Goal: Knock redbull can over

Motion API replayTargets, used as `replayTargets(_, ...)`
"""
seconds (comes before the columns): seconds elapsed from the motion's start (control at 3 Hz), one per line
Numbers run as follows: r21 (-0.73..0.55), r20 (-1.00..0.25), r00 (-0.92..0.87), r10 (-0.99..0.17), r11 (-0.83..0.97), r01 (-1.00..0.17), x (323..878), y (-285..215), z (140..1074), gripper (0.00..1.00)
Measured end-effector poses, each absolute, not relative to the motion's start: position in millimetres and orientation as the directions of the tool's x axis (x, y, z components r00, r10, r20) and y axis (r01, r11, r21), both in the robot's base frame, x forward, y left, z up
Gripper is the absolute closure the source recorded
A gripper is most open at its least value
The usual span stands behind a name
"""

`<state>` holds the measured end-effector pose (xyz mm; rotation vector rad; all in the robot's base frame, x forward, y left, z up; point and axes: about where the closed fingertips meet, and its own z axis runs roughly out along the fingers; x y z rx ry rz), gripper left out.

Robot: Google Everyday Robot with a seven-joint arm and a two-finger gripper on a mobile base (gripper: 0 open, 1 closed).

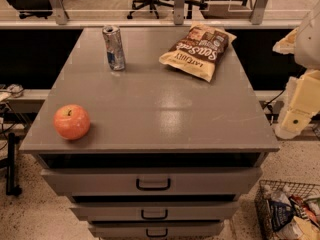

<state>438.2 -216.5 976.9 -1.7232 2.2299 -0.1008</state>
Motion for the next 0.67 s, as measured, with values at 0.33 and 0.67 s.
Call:
replayTargets(0.33,-0.248,-0.207,-0.221,-0.953,0.270,-0.930,438.2,-216.5,976.9,0.00)
replayTargets(0.67,-0.240,-0.317,-0.202,-0.927,0.285,-0.928,472.2,-194.9,962.5,0.00)
